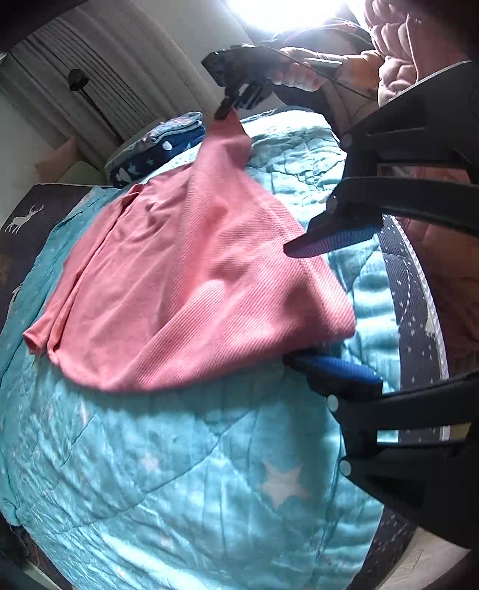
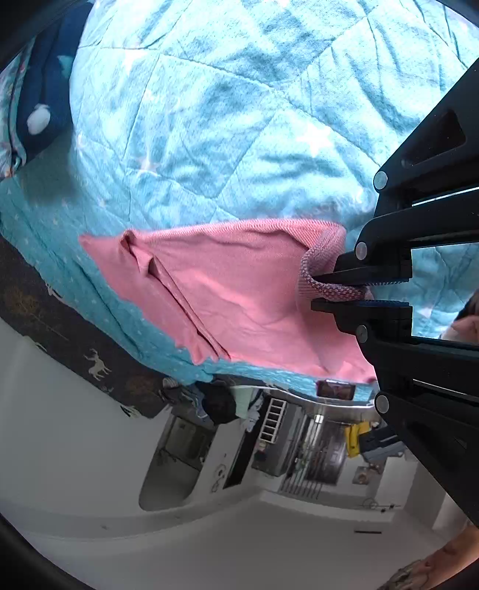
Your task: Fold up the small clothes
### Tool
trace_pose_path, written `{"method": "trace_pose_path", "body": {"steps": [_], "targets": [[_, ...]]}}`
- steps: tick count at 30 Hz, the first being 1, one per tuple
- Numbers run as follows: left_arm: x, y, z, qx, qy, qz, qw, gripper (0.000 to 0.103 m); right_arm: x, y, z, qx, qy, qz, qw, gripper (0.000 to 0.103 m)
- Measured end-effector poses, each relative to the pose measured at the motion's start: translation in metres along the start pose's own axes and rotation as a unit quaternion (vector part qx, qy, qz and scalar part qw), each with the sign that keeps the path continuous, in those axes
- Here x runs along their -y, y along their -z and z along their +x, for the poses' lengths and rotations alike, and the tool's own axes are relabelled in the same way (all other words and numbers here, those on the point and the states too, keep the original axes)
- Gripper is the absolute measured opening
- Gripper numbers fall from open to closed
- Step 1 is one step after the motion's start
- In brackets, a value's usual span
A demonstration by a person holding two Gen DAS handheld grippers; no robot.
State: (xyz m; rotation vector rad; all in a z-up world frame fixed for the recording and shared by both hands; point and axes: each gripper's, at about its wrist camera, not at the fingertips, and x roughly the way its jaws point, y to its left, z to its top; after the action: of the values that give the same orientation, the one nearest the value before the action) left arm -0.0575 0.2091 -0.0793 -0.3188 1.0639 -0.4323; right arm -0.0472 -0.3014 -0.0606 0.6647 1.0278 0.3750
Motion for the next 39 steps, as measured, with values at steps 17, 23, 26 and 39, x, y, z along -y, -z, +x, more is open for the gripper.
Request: {"method": "trace_pose_path", "body": {"steps": [17, 23, 26, 39], "targets": [[0.064, -0.131, -0.119, 0.258, 0.0, 0.058, 0.9645, 0.005, -0.071, -0.032, -0.026, 0.068, -0.045, -0.077, 0.994, 0.006], [0.057, -0.206, -0.09, 0.276, -0.03, 0.011, 0.9607, 0.005, -0.091, -0.113, -0.02, 0.098, -0.055, -0.07, 0.991, 0.006], [0.045, -0.236, -0.069, 0.266, -0.05, -0.012, 0.9627, 0.005, -0.096, -0.154, -0.002, 0.096, -0.051, -0.069, 0.992, 0.006], [-0.017, -0.375, 0.079, 0.16, -0.147, -0.066, 0.9739, 0.008, -0.032, -0.313, 0.136, 0.068, 0.041, 0.031, 0.996, 0.02]]}}
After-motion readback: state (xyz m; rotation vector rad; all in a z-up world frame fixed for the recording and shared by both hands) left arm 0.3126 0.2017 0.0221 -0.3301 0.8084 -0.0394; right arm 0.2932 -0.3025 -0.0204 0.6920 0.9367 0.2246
